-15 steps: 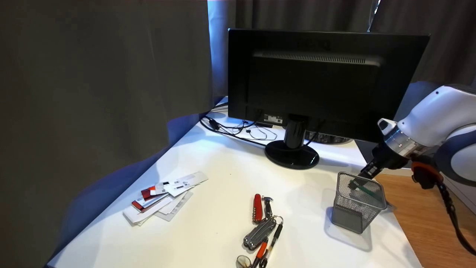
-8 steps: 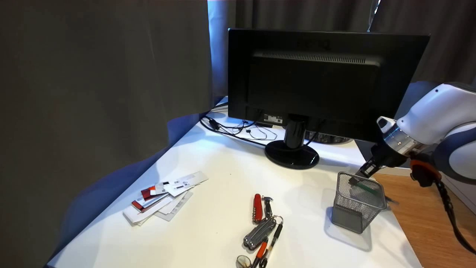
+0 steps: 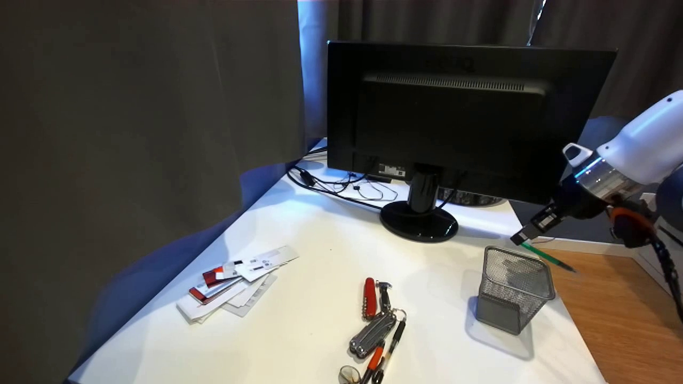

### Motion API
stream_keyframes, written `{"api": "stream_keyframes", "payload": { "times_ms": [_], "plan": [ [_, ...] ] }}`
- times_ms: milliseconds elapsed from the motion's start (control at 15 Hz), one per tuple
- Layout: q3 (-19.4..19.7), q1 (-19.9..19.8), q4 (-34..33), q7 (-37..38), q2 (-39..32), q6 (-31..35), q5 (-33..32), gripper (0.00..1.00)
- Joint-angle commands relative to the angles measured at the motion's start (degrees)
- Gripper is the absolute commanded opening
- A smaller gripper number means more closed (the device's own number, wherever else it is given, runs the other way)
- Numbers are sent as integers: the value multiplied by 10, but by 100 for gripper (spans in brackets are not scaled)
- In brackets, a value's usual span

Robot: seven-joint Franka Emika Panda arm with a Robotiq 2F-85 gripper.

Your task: Take the pen out of the drawer and put it into the basket

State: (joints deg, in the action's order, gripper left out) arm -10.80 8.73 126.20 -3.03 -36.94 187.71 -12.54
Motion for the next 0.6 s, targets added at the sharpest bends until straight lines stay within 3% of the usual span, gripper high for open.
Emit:
{"api": "stream_keyframes", "payload": {
  "times_ms": [0, 533],
  "plan": [
    [-92, -88, 82, -26, 63, 30, -11, 3],
    [-326, -301, 148, -18, 67, 111, -100, 3]
  ]
}}
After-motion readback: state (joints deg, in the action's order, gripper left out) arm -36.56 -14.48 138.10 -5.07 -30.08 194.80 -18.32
